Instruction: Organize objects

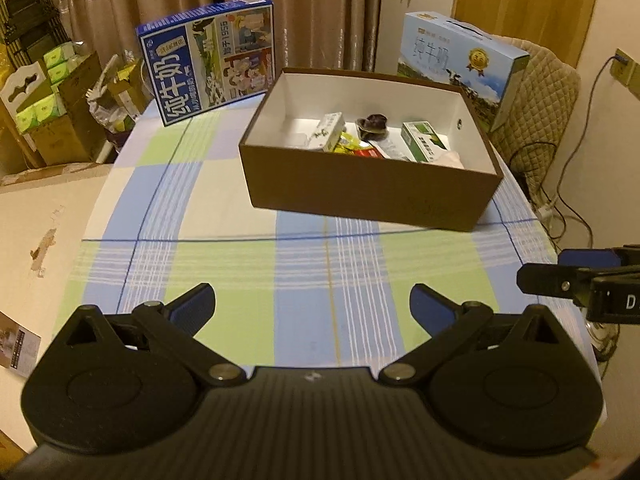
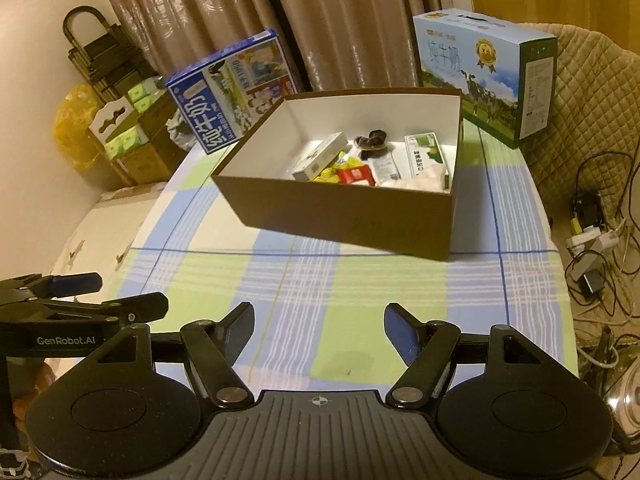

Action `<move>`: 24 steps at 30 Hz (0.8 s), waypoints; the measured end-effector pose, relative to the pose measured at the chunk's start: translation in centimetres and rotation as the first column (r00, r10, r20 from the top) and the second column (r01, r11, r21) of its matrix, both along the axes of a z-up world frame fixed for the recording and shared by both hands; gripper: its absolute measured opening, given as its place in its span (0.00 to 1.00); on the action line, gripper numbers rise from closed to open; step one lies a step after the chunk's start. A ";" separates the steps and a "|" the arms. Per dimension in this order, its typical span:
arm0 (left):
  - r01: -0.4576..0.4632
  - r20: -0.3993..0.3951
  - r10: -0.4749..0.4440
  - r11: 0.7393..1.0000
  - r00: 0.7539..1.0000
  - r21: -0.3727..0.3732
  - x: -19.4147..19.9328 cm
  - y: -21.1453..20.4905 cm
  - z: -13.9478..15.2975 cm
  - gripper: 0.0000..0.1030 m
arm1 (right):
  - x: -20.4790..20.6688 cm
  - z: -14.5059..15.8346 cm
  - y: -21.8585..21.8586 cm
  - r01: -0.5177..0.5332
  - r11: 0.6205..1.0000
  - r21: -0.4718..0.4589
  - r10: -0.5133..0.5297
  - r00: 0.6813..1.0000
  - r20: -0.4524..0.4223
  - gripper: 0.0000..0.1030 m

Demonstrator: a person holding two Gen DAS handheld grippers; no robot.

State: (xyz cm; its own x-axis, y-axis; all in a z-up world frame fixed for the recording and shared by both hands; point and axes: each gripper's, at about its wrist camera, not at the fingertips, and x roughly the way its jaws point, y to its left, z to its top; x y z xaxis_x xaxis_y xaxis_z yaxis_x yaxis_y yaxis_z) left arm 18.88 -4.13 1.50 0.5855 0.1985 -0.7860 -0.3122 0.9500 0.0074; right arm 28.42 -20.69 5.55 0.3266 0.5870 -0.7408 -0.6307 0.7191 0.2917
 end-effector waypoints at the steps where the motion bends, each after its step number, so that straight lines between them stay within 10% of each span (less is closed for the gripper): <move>1: 0.005 -0.002 -0.005 1.000 1.000 -0.003 -0.3 0.0 0.0 0.99 | -0.4 0.1 0.0 0.004 1.000 -0.001 -0.004 1.000 -0.001 0.67; 24: 0.073 0.028 -0.073 0.997 0.997 -0.034 -5.3 2.9 0.8 0.99 | -6.7 0.3 2.1 0.078 0.996 -0.031 -0.078 0.997 0.008 0.67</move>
State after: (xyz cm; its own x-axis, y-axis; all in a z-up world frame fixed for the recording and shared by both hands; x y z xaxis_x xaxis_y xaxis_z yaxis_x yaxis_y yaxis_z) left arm 13.56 -1.25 2.30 0.6186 0.1270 -0.7753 -0.2416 0.9698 -0.0340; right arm 21.76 -18.63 5.81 0.3755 0.5363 -0.7559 -0.5739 0.7750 0.2647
